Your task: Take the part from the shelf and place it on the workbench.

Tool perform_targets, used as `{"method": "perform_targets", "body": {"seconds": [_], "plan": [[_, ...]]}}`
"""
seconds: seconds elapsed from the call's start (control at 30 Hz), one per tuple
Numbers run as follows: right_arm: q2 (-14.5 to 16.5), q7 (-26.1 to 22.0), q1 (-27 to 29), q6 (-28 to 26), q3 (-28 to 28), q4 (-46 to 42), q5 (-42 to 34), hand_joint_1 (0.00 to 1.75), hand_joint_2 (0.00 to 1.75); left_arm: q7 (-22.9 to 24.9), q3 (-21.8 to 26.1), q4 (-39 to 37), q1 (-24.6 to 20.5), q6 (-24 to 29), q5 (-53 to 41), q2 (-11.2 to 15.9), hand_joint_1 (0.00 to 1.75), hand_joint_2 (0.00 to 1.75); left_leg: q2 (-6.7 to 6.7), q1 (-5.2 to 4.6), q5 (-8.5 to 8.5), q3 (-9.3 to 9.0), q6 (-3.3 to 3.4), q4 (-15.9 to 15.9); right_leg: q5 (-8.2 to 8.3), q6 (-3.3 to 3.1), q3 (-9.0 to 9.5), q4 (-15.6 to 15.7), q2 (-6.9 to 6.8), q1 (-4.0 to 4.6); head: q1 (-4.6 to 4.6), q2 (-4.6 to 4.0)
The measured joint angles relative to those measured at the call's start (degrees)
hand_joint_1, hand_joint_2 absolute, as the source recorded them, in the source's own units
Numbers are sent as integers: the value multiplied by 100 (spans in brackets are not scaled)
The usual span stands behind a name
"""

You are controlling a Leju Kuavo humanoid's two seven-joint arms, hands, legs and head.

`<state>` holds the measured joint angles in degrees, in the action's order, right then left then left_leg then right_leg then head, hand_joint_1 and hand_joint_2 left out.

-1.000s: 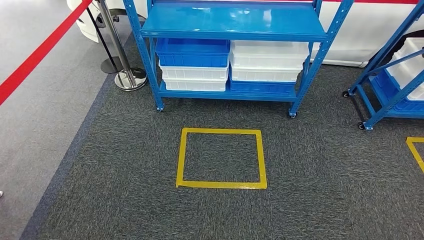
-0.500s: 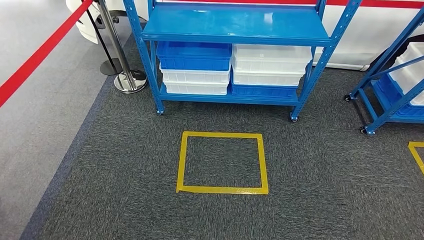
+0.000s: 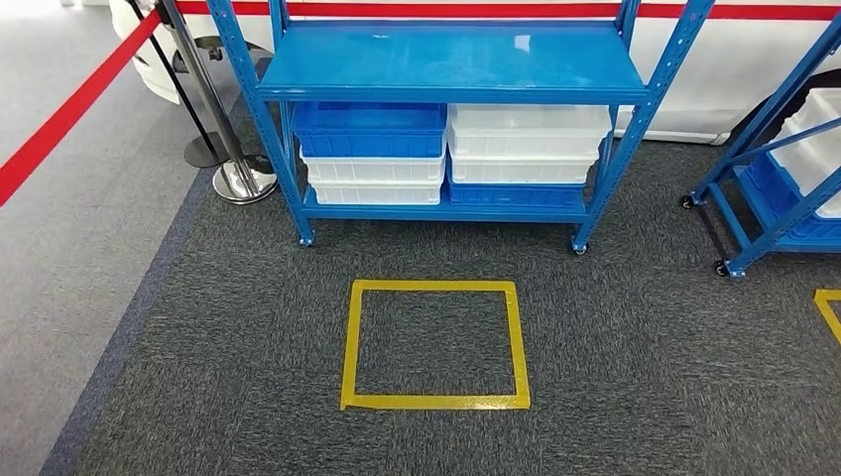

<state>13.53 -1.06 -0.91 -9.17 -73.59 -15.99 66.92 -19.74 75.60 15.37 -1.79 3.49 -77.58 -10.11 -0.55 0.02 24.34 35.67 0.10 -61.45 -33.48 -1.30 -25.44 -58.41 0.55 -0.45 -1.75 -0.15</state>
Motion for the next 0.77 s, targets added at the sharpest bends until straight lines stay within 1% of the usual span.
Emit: {"method": "perform_targets", "body": {"seconds": [0.03, 0.07, 0.1, 0.13, 0.17, 0.2, 0.23, 0.27, 0.3, 0.33, 0.37, 0.4, 0.43, 0.47, 0.5, 0.53, 0.57, 0.6, 0.63, 0.67, 0.7, 0.73, 0.77], "plan": [[2, -1, -9, 2, -1, 3, 2, 0, 0, 2, 0, 0, -6, -1, -2, 3, 0, 0, -2, -21, 78, -58, 34, 60, -16, 42, 40, 5, 0, -1, -1, 0], [2, -2, -25, 2, 0, 3, 6, 0, 0, 3, 0, 1, -16, -2, -3, 2, 0, 0, 2, -23, 129, -124, 68, 137, 3, 85, 67, -15, -2, -8, -2, 0], [2, -3, -44, 3, 0, 4, 12, 0, 0, 4, 0, 1, -25, -3, -6, 2, 0, 0, 12, -13, 155, -195, 96, 194, 58, 118, 51, -117, -13, -16, -1, 0], [2, -5, -54, 3, 0, 4, 21, 0, 0, 3, 0, 1, -27, -5, -8, 2, 0, 0, 21, 2, 186, -292, 135, 271, 146, 153, -41, -332, -19, -20, -1, 0], [2, -8, -64, 3, 0, 4, 31, 0, 0, 3, 0, 1, -30, -7, -11, 2, 0, 0, 26, 18, 214, -401, 169, 343, 204, 183, -223, -629, -24, -27, 0, 0], [2, -11, -70, 3, -1, 4, 39, 0, 0, 3, 0, 0, -35, -9, -13, 1, 0, 0, 26, 32, 252, -508, 193, 405, 199, 201, -478, -976, -25, -36, -1, 0], [1, -13, -67, 3, -1, 4, 46, 0, 0, 2, 0, 0, -39, -10, -13, 2, 0, 0, 25, 38, 303, -601, 210, 440, 110, 217, -754, -1284, -25, -41, -1, 0], [1, -14, -62, 3, -1, 4, 50, 0, 0, 2, 0, 0, -43, -10, -13, 2, 0, 0, 30, 45, 362, -685, 210, 457, -58, 234, -1013, -1501, -25, -50, -1, 0], [0, -14, -54, 3, -1, 4, 52, 0, 0, 2, 0, 0, -41, -10, -12, 2, 0, 0, 42, 54, 434, -775, 197, 465, -237, 253, -1225, -1604, -26, -63, -1, 0], [-1, -14, -40, 3, -1, 4, 53, 0, 0, 2, 0, 0, -33, -10, -12, 1, 0, 0, 56, 65, 515, -870, 179, 467, -361, 279, -1374, -1584, -29, -76, 0, 0], [-3, -14, -24, 3, -1, 4, 54, 0, 0, 2, 0, 0, -24, -11, -12, 1, 0, 0, 68, 80, 605, -977, 156, 467, -373, 309, -1463, -1443, -35, -89, 0, 0], [-5, -13, -4, 3, -1, 4, 54, 0, 0, 2, 0, 0, -16, -11, -12, -1, 0, 0, 75, 97, 702, -1093, 129, 468, -209, 327, -1502, -1198, -49, -100, 0, 0], [-8, -14, 21, 3, -2, 4, 54, 0, 0, 2, 1, 0, -7, -12, -12, -2, 0, 0, 74, 109, 801, -1199, 99, 471, 158, 327, -1514, -886, -73, -106, 1, 0], [-9, -14, 38, 4, -3, 4, 54, 0, 0, 2, 1, 1, -4, -13, -13, -4, 0, 0, 77, 114, 906, -1306, 62, 467, 550, 307, -1517, -614, -109, -102, 1, 0], [-9, -14, 42, 5, -4, 5, 54, 0, 0, 4, 1, 1, -10, -13, -14, -5, 0, 0, 73, 107, 1008, -1401, 17, 484, 871, 271, -1508, -431, -130, -90, 0, 0], [-9, -14, 37, 6, -5, 5, 55, 0, 0, 4, 1, 1, -18, -13, -15, -7, 0, 0, 66, 96, 1070, -1512, -32, 506, 1057, 227, -1489, -331, -138, -79, 0, 0], [-9, -14, 24, 6, -5, 7, 55, 0, 0, 4, 0, 1, -36, -12, -16, -7, 0, 0, 65, 88, 1067, -1580, -79, 492, 1050, 180, -1442, -314, -132, -69, -2, 0], [-9, -15, 11, 5, -5, 7, 55, 0, 0, 5, 0, 1, -55, -11, -17, -7, 0, 0, 59, 89, 994, -1574, -117, 380, 999, 132, -1364, -294, -106, -74, -2, 0], [-9, -15, 7, 4, -5, 7, 55, 0, 0, 3, 0, 1, -69, -11, -17, -6, 0, 0, 59, 95, 842, -1476, -146, 115, 944, 83, -1272, -257, -93, -81, -2, 0], [-10, -15, 4, 3, -5, 7, 55, 0, 0, 3, 0, 1, -83, -11, -18, -6, 0, 0, 62, 103, 701, -1253, -167, -265, 883, 36, -1168, -225, -87, -84, -2, 0], [-10, -15, -1, 3, -5, 6, 55, 0, 0, 3, 0, 1, -89, -12, -18, -7, 0, 0, 62, 111, 660, -982, -182, -683, 814, -1, -1056, -188, -78, -82, -2, 0], [-10, -15, -2, 3, -5, 6, 55, 0, 0, 2, 0, 0, -85, -13, -19, -8, 0, 0, 62, 112, 748, -704, -196, -1029, 736, -28, -943, -157, -70, -70, -2, 0], [-10, -15, -4, 3, -5, 6, 55, 0, 0, 2, 0, 0, -82, -13, -19, -9, 0, 0, 61, 113, 814, -559, -202, -1197, 697, -40, -887, -141, -65, -63, -2, 0]]}}
